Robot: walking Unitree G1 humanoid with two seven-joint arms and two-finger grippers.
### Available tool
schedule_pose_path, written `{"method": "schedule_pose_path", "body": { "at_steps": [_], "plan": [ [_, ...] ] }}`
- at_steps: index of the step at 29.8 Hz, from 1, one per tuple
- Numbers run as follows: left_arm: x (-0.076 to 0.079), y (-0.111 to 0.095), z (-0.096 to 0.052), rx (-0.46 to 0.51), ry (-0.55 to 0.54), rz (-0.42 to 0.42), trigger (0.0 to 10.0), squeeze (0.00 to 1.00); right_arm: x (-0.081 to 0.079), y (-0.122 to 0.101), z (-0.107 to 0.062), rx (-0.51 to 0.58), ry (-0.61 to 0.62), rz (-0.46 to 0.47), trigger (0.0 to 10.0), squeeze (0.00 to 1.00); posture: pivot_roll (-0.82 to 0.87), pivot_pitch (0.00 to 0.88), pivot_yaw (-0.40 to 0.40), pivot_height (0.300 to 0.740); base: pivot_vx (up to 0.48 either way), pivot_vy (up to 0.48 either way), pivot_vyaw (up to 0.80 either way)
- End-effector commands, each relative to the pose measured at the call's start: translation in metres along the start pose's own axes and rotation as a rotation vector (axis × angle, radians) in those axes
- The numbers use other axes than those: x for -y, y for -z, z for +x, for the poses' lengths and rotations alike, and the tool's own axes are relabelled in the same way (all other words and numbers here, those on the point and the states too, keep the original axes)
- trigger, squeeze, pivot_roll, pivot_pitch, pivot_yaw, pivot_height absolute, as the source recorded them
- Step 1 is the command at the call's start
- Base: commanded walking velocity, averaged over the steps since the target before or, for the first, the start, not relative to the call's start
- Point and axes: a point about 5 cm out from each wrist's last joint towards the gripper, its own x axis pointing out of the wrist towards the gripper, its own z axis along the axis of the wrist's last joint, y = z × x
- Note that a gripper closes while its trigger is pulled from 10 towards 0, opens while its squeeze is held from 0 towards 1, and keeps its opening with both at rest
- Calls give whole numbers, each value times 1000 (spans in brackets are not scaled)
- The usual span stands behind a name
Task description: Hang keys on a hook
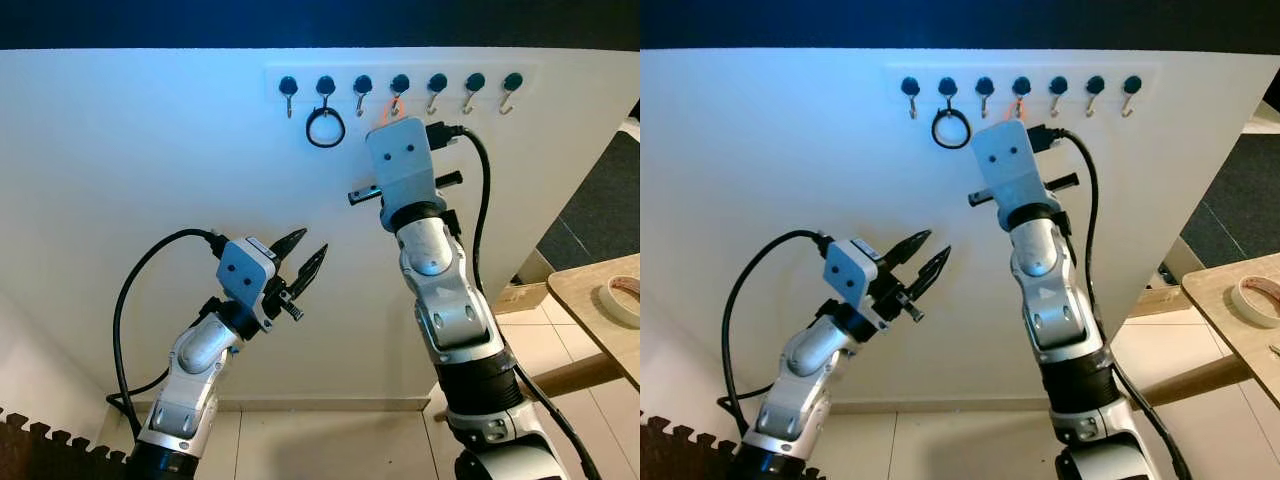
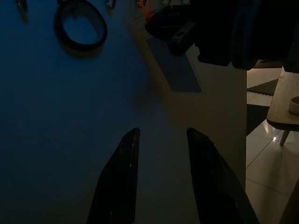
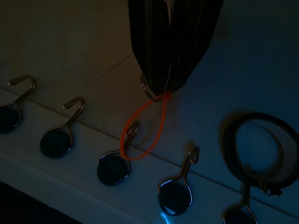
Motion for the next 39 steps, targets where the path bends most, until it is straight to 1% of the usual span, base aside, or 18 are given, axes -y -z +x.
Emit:
{"method": "schedule_pose_path", "body": {
  "at_steps": [1,3,9,14,20,29,30,31,32,34,35,38,39],
  "plan": [
    [1,2,-4,-17,16,5,10000,0,-2,-7,0,33,-6,15,0,0,30,99,-2,740,0,0,0],
    [1,2,-4,-17,17,4,10000,0,-3,-6,0,27,-9,12,0,0,29,99,-2,740,0,0,0],
    [2,1,-3,-11,23,4,10000,0,-7,4,3,-46,-38,-5,0,0,30,96,-4,740,0,0,0],
    [3,1,-3,-8,25,5,10000,0,-11,15,4,-112,-60,9,0,0,34,91,-9,740,0,0,0],
    [3,1,-3,-7,24,6,10000,0,-14,20,3,-134,-72,5,0,0,35,90,-8,740,0,0,0],
    [2,0,-3,-7,24,7,10000,0,-16,32,-6,-170,-87,-8,0,0,34,99,-5,740,0,0,0],
    [2,0,-3,-7,24,8,10000,0,-16,33,-7,-172,-86,-10,2118,0,34,99,-5,740,0,0,0],
    [2,0,-3,-7,24,8,10000,0,-16,33,-7,-172,-86,-10,2118,0,34,99,-5,740,0,0,0],
    [2,0,-3,-8,24,8,10000,0,-16,34,-8,-174,-85,-10,8235,0,33,100,-3,740,0,0,0],
    [2,0,-3,-8,24,8,10000,0,-16,35,-9,-176,-85,-10,8235,0,33,100,-3,740,0,0,0],
    [2,1,-3,-9,25,6,10000,0,-16,36,-9,-179,-84,-8,10000,1000,33,100,-2,740,0,0,0],
    [2,1,-3,-8,25,6,10000,0,-15,36,-10,-180,-77,-13,10000,1000,34,100,-2,740,0,0,0],
    [2,1,-3,-7,25,6,10000,0,-15,36,-10,-179,-73,-18,10000,890,34,101,-2,740,0,0,0]
  ]
}}
